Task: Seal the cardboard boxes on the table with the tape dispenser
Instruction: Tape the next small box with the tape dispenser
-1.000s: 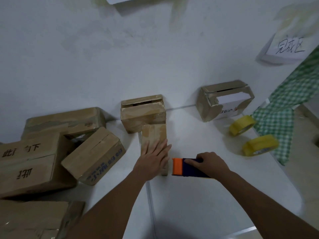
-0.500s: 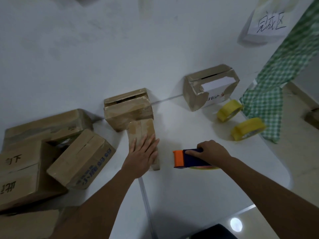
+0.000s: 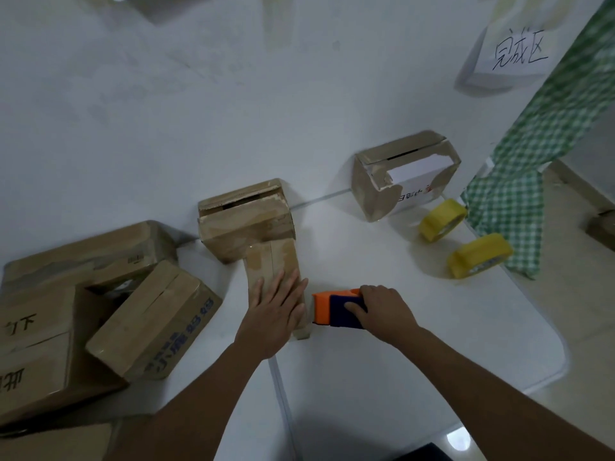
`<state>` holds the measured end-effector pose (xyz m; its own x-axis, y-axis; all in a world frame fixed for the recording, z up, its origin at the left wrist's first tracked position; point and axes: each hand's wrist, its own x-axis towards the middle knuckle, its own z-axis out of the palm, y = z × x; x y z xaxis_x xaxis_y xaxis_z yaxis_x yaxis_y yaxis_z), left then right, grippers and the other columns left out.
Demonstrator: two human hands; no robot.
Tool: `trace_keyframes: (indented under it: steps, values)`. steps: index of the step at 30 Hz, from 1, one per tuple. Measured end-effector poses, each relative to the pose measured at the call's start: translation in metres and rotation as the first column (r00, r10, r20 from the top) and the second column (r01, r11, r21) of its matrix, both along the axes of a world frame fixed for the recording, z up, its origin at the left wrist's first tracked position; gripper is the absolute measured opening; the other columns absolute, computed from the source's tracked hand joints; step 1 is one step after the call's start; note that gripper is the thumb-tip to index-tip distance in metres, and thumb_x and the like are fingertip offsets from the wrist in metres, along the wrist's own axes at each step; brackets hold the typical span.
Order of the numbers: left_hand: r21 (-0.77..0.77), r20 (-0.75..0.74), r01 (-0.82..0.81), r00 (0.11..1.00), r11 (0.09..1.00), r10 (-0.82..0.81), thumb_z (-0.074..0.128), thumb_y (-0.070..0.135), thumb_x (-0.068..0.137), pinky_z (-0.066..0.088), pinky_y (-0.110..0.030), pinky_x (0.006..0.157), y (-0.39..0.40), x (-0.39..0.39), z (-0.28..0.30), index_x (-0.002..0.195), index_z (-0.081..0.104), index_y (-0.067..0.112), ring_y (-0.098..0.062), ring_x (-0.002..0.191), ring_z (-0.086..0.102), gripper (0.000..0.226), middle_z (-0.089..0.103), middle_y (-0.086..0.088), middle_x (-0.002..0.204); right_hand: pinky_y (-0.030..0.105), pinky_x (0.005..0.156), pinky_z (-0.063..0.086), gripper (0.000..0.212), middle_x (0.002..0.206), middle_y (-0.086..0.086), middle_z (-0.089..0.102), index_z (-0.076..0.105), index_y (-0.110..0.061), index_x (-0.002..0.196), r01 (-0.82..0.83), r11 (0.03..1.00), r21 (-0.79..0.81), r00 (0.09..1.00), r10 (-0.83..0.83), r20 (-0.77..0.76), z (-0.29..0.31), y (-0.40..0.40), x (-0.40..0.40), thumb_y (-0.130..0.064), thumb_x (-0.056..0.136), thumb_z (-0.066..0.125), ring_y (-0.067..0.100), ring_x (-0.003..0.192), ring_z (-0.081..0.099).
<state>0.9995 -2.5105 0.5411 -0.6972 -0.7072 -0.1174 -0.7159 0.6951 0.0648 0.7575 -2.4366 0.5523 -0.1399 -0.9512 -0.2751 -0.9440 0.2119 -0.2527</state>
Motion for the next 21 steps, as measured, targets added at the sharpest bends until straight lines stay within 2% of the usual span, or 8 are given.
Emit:
trace_keyframes:
  steps: [4,10,12,14,16,18,21]
  values:
    - [0.012,0.002,-0.059,0.998,0.998,0.059,0.008,0.044,0.104,0.015,-0.055,0.119,0.001,-0.002,-0.001,0.156,0.019,0.023,-0.024,0.152,0.009,0.057,0.014,0.000,0.164,0.031,0.080,0.038,0.037,0.095,0.003,0.063,0.049,-0.017,0.091,0.043,0.999,0.019,0.998,-0.043,0.035,-0.004,-0.006,0.005,-0.051,0.099,0.039,0.019,0.079,0.051]
    - [0.023,-0.010,-0.150,0.989,0.988,0.150,0.004,0.046,0.102,0.003,-0.051,0.122,0.001,-0.008,-0.002,0.158,0.015,0.025,-0.022,0.153,0.000,0.060,0.006,0.003,0.165,0.031,0.079,0.038,0.045,0.095,0.005,0.065,0.056,-0.011,0.098,0.045,0.997,0.055,0.999,-0.046,0.017,0.000,-0.024,0.002,-0.053,0.098,0.041,0.022,0.085,0.058]
    - [0.022,-0.017,-0.176,0.984,0.984,0.177,0.004,0.045,0.102,0.002,-0.051,0.122,0.002,-0.008,0.000,0.158,0.013,0.025,-0.023,0.153,-0.001,0.060,0.006,0.004,0.165,0.031,0.077,0.038,0.047,0.096,0.007,0.065,0.057,-0.010,0.100,0.094,0.993,0.074,0.995,-0.096,0.029,-0.002,-0.027,0.001,-0.054,0.098,0.041,0.023,0.087,0.060]
    - [0.022,-0.024,-0.164,0.986,0.986,0.165,0.009,0.044,0.104,0.009,-0.054,0.122,0.008,-0.006,0.001,0.157,0.020,0.023,-0.024,0.152,0.007,0.058,0.012,0.002,0.165,0.035,0.081,0.041,0.050,0.103,0.009,0.066,0.058,-0.009,0.104,0.252,0.964,0.085,0.967,-0.248,-0.058,-0.001,-0.031,-0.012,-0.055,0.098,0.040,0.027,0.095,0.062]
    - [0.005,-0.047,-0.118,0.992,0.993,0.119,0.013,0.043,0.105,0.011,-0.055,0.121,0.017,-0.001,0.000,0.156,0.024,0.023,-0.025,0.152,0.010,0.056,0.015,0.001,0.165,0.036,0.087,0.040,0.048,0.108,0.009,0.066,0.057,-0.011,0.108,0.336,0.935,0.109,0.932,-0.314,-0.182,0.003,-0.032,-0.033,-0.054,0.098,0.041,0.028,0.102,0.061]
    - [0.027,-0.046,-0.113,0.992,0.993,0.114,0.012,0.045,0.104,0.007,-0.054,0.121,0.017,0.001,-0.001,0.157,0.020,0.025,-0.024,0.153,0.005,0.057,0.011,0.003,0.165,0.037,0.089,0.038,0.045,0.110,0.007,0.065,0.054,-0.012,0.110,0.336,0.936,0.109,0.925,-0.306,-0.224,0.004,-0.029,-0.046,-0.053,0.096,0.045,0.026,0.104,0.060]
    - [0.033,-0.008,-0.105,0.994,0.994,0.105,0.003,0.048,0.102,0.002,-0.053,0.122,0.007,-0.002,-0.002,0.156,0.012,0.026,-0.024,0.153,0.000,0.059,0.003,0.004,0.164,0.035,0.086,0.041,0.042,0.113,0.008,0.063,0.052,-0.011,0.115,0.258,0.960,0.106,0.962,-0.244,-0.123,-0.009,-0.022,-0.030,-0.048,0.094,0.053,0.026,0.105,0.058]
